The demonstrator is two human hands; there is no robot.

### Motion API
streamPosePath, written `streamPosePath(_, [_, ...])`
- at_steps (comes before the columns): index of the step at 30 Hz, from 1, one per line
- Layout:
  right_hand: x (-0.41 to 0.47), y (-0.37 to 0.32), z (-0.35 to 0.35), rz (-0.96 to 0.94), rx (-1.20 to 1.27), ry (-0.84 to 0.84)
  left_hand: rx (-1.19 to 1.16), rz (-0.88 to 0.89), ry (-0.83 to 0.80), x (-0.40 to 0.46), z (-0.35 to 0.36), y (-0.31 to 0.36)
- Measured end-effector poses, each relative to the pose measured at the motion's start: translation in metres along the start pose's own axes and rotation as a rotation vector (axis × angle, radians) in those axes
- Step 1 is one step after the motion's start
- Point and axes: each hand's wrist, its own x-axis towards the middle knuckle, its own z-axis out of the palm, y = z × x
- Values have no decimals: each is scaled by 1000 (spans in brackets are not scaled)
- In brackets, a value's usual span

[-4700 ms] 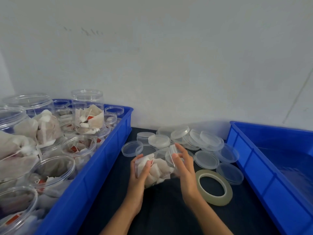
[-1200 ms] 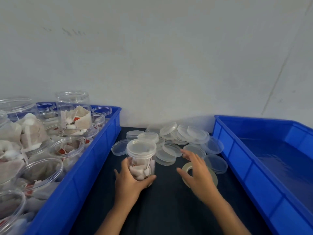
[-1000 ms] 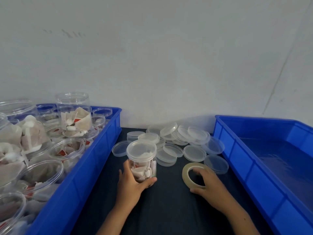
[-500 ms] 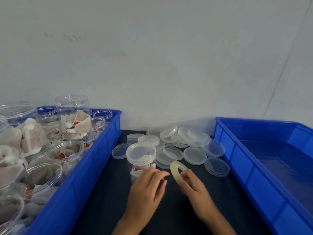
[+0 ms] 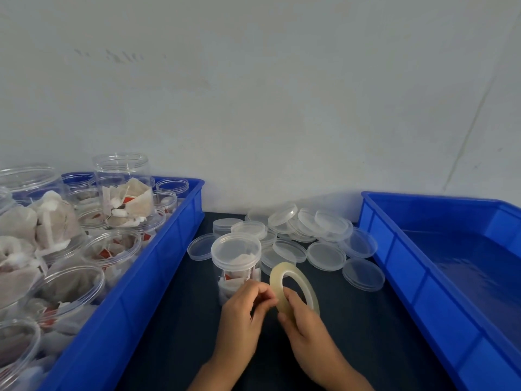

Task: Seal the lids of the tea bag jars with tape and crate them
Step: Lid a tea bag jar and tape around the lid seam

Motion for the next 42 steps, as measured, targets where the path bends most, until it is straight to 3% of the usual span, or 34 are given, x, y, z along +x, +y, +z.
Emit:
streamPosePath(7, [2, 5, 0, -4, -97, -42, 101, 4, -62, -4, -2, -2])
streamPosePath(15, [7, 5, -3, 102, -45, 57, 143, 3, -73, -4, -3, 9])
streamPosePath(18, [8, 1, -5, 102, -43, 151, 104, -2, -31, -2, -8, 13])
streamPosePath(21, [5, 3, -10, 61, -67, 129, 70, -6, 24, 0, -16, 11])
streamPosePath(25, [1, -12, -12, -73, -335, 103, 38, -44, 116, -1, -18, 7])
streamPosePath(29, [6, -16, -11, -85, -565, 221, 38, 53, 149, -2, -16, 8])
streamPosePath(31, [6, -12, -8, -124, -571, 299, 66, 95, 149, -2, -18, 7])
streamPosePath(33, [3, -4, -5, -132, -490, 385, 83, 105, 251, 1, -22, 7])
streamPosePath(36, [2, 5, -4, -73, -385, 478, 25, -51, 446, 9, -29, 0])
streamPosePath(39, [5, 7, -6, -21, -289, 537, -237, -299, 292, 13, -30, -5])
streamPosePath(42, [8, 5, -3, -12, -293, 538, -246, -331, 159, 14, -20, -13])
